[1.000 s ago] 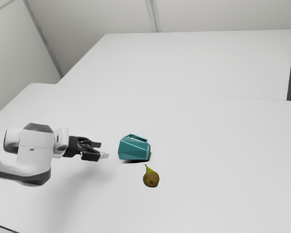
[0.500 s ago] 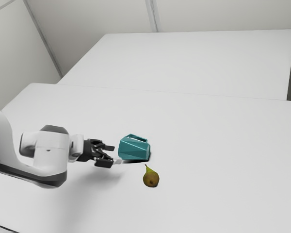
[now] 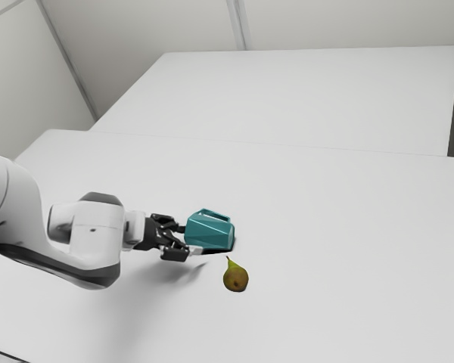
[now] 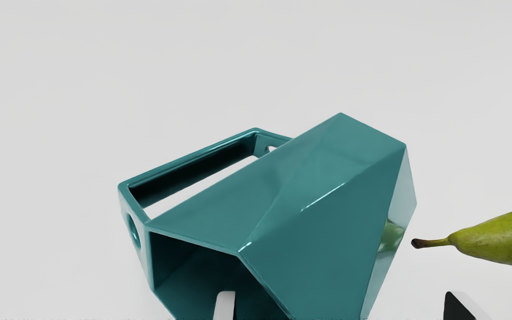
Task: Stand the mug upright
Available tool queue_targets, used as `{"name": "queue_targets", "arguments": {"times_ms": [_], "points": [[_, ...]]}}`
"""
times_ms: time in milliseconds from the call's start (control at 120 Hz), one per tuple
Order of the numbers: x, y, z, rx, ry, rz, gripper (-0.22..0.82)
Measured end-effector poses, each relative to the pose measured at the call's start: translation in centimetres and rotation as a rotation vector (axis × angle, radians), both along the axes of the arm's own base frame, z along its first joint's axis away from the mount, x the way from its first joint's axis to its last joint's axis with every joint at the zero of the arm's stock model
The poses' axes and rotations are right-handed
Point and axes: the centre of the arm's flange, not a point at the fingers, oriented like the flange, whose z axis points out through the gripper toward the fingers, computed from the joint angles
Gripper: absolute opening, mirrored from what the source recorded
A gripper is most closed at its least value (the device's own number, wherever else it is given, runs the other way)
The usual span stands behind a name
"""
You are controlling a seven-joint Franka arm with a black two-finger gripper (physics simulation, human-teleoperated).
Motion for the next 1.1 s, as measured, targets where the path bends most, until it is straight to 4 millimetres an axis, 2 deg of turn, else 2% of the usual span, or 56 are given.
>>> {"name": "queue_targets", "arguments": {"times_ms": [292,517,700,967,1100], "points": [[0.4,-0.5,-0.7,0.012,-0.005,-0.013,0.39],[0.5,-1.1,-0.6,0.015,-0.018,-0.029,0.04],[0.5,-1.2,-0.1,0.014,-0.033,-0.027,-0.11],[0.6,-0.9,1.0,0.039,-0.057,-0.016,-0.17],[1.9,-0.8,2.6,0.064,-0.096,-0.018,-0.18]]}}
